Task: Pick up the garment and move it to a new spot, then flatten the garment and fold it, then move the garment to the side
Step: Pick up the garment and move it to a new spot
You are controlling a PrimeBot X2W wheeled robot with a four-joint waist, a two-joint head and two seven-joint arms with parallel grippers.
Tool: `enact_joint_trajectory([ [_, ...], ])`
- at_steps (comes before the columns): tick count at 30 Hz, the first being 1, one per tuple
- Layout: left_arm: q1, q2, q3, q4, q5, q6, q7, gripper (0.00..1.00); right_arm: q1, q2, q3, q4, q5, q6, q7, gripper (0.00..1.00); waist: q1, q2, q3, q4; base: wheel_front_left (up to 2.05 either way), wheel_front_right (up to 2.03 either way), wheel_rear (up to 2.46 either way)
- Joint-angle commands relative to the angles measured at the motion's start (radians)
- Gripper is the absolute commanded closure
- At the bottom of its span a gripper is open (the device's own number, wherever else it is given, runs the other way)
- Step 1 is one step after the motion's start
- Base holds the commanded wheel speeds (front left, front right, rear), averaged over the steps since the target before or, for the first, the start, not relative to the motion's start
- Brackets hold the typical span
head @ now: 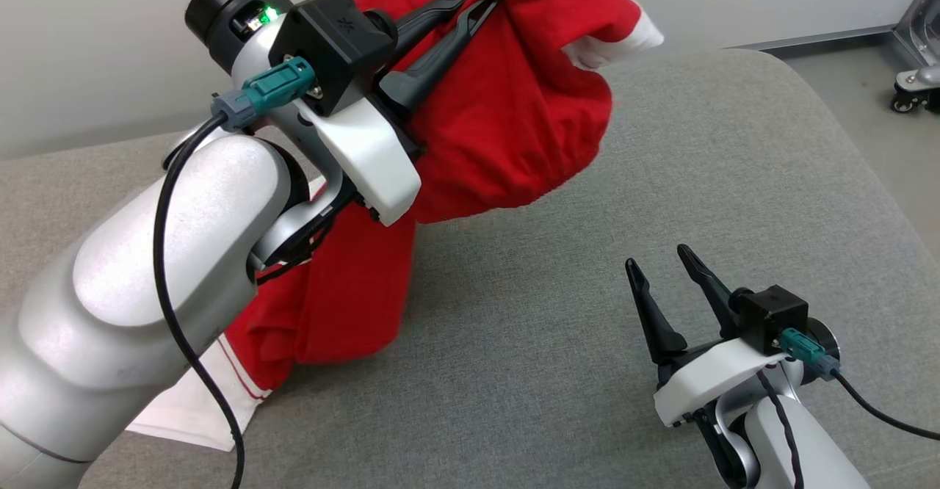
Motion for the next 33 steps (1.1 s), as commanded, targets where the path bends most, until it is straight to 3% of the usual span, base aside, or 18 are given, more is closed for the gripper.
enact_joint_trajectory([
  [1, -0.011, 0.006, 0.010, -0.002, -0.002, 0.009, -0.006, 1.00, 0.000, -0.003, -0.002, 0.002, 0.006, 0.000, -0.009, 0.00, 0.0000, 0.0000, 0.001, -0.002, 0.00, 0.00, 0.00],
  [14, 0.185, 0.004, -0.002, 0.106, -0.054, 0.052, -0.106, 1.00, -0.010, -0.003, -0.012, 0.006, -0.002, 0.000, -0.016, 0.00, 0.0000, 0.0000, 0.024, 0.022, 0.00, 0.00, 0.00],
  [22, 0.314, -0.105, -0.060, 0.278, -0.087, 0.001, -0.195, 1.00, -0.018, -0.003, -0.005, 0.015, -0.009, 0.000, -0.013, 0.00, 0.0000, 0.0000, 0.023, 0.059, 0.00, 0.00, 0.00],
  [31, 0.347, -0.213, -0.101, 0.471, -0.051, -0.043, -0.233, 1.00, -0.022, -0.003, 0.000, 0.010, -0.015, 0.000, -0.003, 0.00, 0.0000, 0.0000, 0.030, 0.063, 0.00, 0.00, 0.00],
  [32, 0.350, -0.224, -0.102, 0.496, -0.050, -0.048, -0.233, 0.90, -0.023, -0.003, 0.001, 0.010, -0.015, 0.000, -0.002, 0.00, 0.0000, 0.0000, 0.031, 0.063, 0.00, 0.00, 0.00],
  [33, 0.347, -0.233, -0.105, 0.519, -0.040, -0.048, -0.236, 0.58, -0.023, -0.003, 0.001, 0.010, -0.016, 0.000, 0.000, 0.00, 0.0000, 0.0000, 0.031, 0.064, 0.00, 0.00, 0.00],
])
